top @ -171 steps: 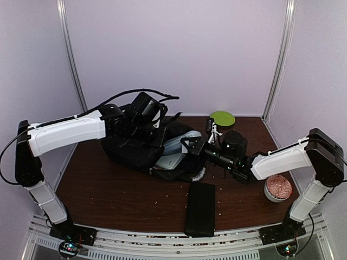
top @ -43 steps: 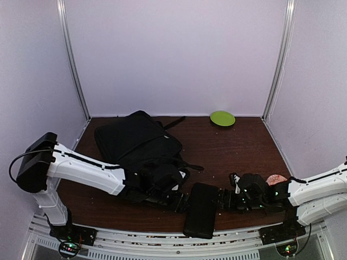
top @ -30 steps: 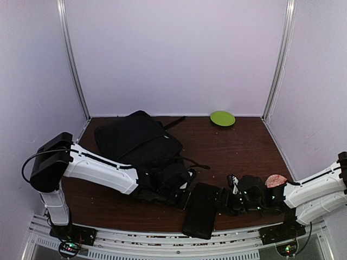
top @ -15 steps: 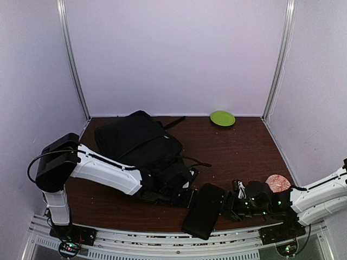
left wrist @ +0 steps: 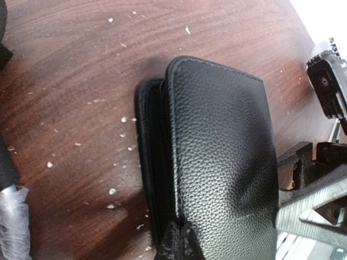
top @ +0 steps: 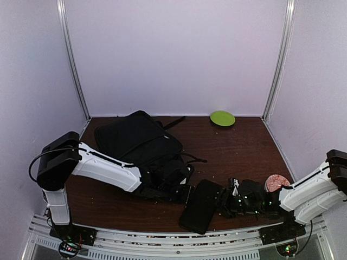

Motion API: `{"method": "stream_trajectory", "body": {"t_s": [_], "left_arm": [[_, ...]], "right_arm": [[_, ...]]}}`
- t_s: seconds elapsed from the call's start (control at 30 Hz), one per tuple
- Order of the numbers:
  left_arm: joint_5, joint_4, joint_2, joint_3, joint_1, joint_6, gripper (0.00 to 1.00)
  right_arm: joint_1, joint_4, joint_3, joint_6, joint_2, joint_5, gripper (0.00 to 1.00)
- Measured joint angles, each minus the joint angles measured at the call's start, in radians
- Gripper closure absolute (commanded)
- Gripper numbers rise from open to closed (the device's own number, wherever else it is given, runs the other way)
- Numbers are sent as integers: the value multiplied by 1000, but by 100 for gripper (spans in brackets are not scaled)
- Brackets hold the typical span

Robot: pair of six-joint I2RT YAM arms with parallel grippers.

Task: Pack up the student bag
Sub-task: Pick up the personal item from the center of the board.

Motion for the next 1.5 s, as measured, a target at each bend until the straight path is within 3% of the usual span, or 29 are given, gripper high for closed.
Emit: {"method": "stream_trajectory", "body": {"t_s": [0.13, 0.37, 0.7, 0.83, 1.07, 1.23, 1.5], "left_arm": [[-8, -4, -1, 0, 6, 2, 100], [-5, -21, -1, 11, 9, 13, 100], [11, -26, 1, 14, 16, 31, 100], [10, -26, 0, 14, 19, 31, 100], [-10, -22, -19, -8, 40, 31, 100], [-14, 0, -29, -27, 41, 31, 100], [-16, -21, -63, -38, 40, 47, 100]], "right_arm": [[-17, 3, 15, -21, 22, -5, 46], [-23, -82, 50, -61, 5, -8, 47], [-28, -151, 89, -108, -6, -31, 35], [-35, -135, 92, -104, 14, -29, 48], [-51, 19, 87, -58, 135, 3, 82], [-54, 42, 81, -54, 142, 0, 99], [-53, -121, 116, -133, 19, -15, 100]]}}
